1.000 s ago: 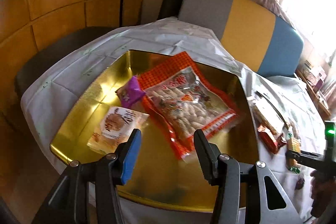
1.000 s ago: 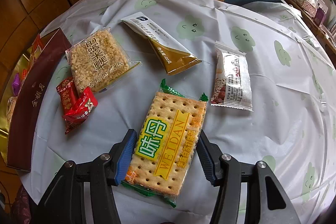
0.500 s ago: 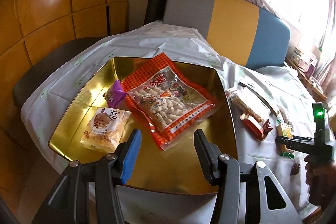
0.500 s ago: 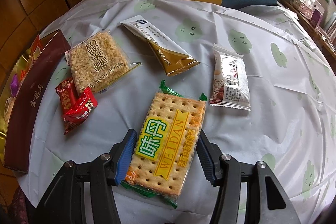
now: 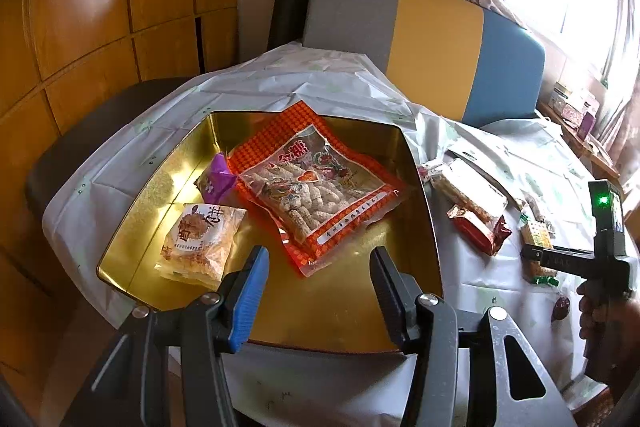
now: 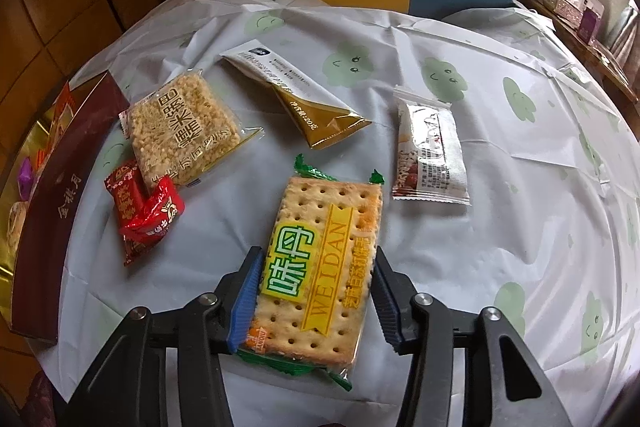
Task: Organize snacks
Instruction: 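Lift the WEIDAN cracker pack with the right tool and carry it over the gold tray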
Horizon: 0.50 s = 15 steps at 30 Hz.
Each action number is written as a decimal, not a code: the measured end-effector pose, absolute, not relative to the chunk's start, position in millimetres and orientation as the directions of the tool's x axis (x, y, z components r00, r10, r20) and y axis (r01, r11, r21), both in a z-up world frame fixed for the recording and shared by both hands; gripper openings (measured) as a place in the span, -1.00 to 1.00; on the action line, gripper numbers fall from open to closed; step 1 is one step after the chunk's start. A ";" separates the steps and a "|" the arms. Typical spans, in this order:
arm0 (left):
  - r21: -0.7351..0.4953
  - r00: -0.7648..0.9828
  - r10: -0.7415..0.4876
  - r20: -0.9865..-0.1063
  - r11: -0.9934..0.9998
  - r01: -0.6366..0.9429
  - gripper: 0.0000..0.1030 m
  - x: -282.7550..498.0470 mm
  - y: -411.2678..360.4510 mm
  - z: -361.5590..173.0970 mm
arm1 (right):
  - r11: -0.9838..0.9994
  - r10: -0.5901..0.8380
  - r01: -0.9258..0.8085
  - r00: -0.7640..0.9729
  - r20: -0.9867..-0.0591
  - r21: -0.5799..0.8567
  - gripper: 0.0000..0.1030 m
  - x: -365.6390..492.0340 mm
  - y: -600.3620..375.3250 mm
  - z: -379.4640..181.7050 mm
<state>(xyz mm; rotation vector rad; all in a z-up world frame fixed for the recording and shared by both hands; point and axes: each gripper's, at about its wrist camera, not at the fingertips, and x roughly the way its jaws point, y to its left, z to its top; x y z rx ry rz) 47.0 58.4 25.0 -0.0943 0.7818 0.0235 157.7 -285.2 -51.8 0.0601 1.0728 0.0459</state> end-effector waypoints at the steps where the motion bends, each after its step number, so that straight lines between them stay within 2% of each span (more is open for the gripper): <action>1: -0.077 0.710 -0.015 -0.704 0.996 -0.056 0.04 46.6 58.3 24.9 | 0.997 0.066 -0.005 0.478 -0.876 0.072 0.00 157.8 -285.4 -51.6; 9: -0.087 0.710 -0.017 -0.704 0.994 -0.062 0.11 45.6 61.7 24.0 | 0.995 0.047 0.050 0.499 -0.866 0.083 -0.01 153.9 -291.5 -44.7; 15: -0.092 0.707 -0.015 -0.707 0.993 -0.070 0.11 45.7 64.2 22.1 | 0.989 0.092 0.044 0.566 -0.819 0.141 -0.01 146.4 -292.3 -13.3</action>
